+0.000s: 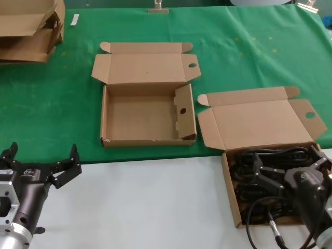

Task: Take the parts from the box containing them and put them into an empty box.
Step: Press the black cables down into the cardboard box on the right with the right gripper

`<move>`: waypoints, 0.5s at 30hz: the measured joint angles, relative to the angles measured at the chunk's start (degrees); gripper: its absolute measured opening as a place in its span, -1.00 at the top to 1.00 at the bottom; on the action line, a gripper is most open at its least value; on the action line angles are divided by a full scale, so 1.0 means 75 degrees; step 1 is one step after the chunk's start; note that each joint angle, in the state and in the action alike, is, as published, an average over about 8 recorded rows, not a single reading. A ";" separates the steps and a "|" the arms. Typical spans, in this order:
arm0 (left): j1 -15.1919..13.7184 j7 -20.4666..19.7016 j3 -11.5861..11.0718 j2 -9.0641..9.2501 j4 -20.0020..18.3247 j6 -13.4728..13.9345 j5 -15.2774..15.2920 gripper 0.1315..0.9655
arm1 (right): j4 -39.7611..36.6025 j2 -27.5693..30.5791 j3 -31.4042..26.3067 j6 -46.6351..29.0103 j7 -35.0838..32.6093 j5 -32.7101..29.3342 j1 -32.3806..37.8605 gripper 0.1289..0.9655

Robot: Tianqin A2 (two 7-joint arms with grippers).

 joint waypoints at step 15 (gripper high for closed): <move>0.0000 0.0000 0.0000 0.0000 0.0000 0.0000 0.0000 -1.00 | 0.0018 0.0020 0.0013 -0.0039 0.0006 0.0013 -0.0014 -1.00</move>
